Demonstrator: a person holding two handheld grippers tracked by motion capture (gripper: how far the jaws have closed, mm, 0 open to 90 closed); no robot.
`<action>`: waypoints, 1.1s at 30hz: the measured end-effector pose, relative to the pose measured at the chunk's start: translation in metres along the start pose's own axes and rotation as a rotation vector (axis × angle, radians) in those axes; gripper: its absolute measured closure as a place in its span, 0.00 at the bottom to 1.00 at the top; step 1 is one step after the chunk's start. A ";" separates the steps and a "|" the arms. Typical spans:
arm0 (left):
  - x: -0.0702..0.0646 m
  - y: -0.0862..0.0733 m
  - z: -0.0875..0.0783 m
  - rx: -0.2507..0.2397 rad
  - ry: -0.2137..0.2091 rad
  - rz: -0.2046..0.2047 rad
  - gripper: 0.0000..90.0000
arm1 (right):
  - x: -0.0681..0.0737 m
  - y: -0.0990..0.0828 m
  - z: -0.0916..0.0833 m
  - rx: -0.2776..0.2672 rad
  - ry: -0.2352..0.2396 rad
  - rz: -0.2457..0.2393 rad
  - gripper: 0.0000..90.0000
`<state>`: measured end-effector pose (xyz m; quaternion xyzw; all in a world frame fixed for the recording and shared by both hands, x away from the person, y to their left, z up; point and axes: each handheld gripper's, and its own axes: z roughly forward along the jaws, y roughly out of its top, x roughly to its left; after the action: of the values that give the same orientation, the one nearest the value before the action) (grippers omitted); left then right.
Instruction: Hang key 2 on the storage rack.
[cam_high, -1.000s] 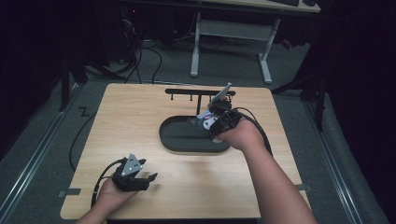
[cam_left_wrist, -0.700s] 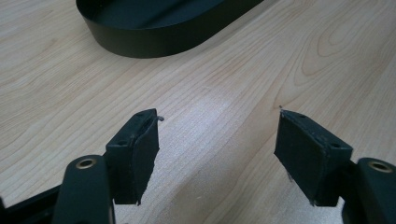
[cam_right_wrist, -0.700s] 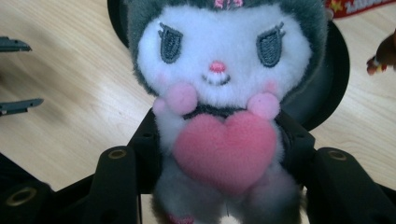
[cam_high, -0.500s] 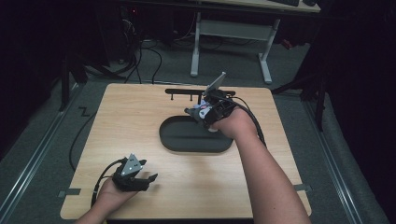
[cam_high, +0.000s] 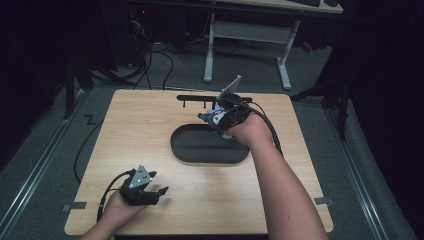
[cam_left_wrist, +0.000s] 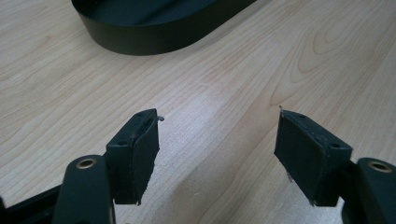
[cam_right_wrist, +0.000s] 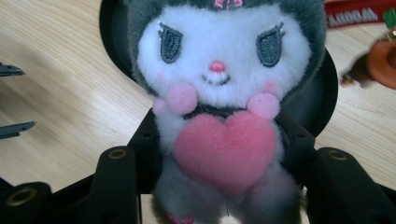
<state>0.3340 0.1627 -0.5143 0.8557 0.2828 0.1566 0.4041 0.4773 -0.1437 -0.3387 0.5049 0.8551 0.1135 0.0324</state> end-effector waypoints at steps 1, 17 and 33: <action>0.000 0.000 0.000 -0.003 0.002 0.000 0.34 | -0.001 0.000 0.002 0.001 0.002 -0.003 0.53; -0.002 0.001 0.000 0.000 -0.006 0.007 0.35 | 0.006 0.004 -0.007 -0.003 -0.014 -0.020 0.53; 0.000 0.000 -0.001 -0.001 -0.007 0.001 0.35 | -0.003 0.013 0.023 0.032 -0.008 0.009 0.53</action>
<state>0.3332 0.1635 -0.5139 0.8561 0.2809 0.1539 0.4055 0.4934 -0.1368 -0.3583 0.5095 0.8544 0.0981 0.0275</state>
